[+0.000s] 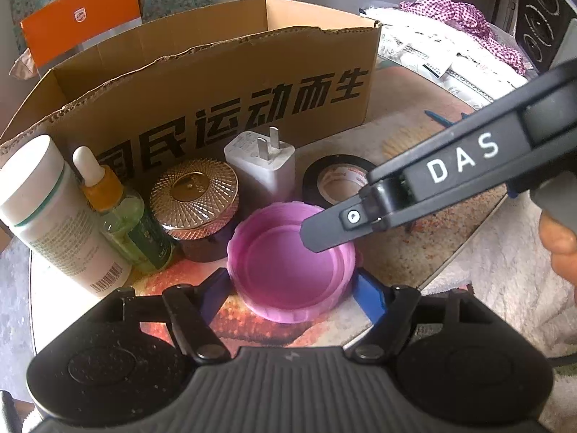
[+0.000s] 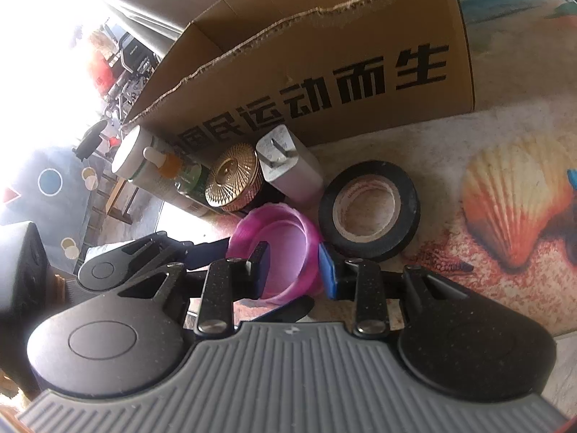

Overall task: Organize rigid objects
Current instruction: 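Close both grippers on the rim of the pink bowl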

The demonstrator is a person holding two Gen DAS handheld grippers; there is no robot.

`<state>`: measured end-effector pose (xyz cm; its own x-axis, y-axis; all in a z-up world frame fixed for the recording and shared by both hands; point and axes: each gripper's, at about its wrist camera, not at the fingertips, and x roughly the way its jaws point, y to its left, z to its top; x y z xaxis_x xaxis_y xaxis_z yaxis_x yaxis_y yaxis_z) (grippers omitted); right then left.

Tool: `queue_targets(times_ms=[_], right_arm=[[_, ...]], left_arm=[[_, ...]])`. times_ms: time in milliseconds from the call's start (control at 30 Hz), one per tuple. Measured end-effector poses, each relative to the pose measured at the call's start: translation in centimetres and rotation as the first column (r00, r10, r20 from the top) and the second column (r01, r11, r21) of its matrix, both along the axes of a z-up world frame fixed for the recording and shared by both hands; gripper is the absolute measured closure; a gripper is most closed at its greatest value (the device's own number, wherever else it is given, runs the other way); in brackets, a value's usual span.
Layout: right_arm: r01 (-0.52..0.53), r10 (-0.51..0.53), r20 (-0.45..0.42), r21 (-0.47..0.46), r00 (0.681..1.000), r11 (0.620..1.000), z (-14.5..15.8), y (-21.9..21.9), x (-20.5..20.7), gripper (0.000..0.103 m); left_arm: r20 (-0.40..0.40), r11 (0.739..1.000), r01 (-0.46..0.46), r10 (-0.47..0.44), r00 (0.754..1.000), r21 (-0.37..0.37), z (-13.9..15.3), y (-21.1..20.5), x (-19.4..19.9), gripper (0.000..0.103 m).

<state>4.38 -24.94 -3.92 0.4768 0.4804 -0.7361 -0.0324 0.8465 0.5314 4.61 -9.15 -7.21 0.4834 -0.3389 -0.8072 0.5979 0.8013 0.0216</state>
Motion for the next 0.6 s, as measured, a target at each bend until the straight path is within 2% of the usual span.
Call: queue_targets(times_ms=[100, 300, 600], right_arm=[[-0.007, 0.008, 0.012, -0.006, 1.000, 1.000, -0.1, 0.2, 0.1, 0.074], [-0.002, 0.003, 0.029, -0.024, 1.000, 1.000, -0.3, 0.2, 0.0, 0.083], [0.004, -0.004, 0.042, -0.014, 0.999, 1.000, 0.1, -0.3, -1.0, 0.084]], left_arm=[[0.011, 1.000, -0.004, 0.004, 1.000, 0.000, 0.0, -0.1, 0.0, 0.028], [0.023, 1.000, -0.007, 0.007, 1.000, 0.002, 0.0, 0.0, -0.3, 0.030], [0.061, 1.000, 0.002, -0.003, 0.998, 0.018, 0.9, -0.2, -1.7, 0.031]])
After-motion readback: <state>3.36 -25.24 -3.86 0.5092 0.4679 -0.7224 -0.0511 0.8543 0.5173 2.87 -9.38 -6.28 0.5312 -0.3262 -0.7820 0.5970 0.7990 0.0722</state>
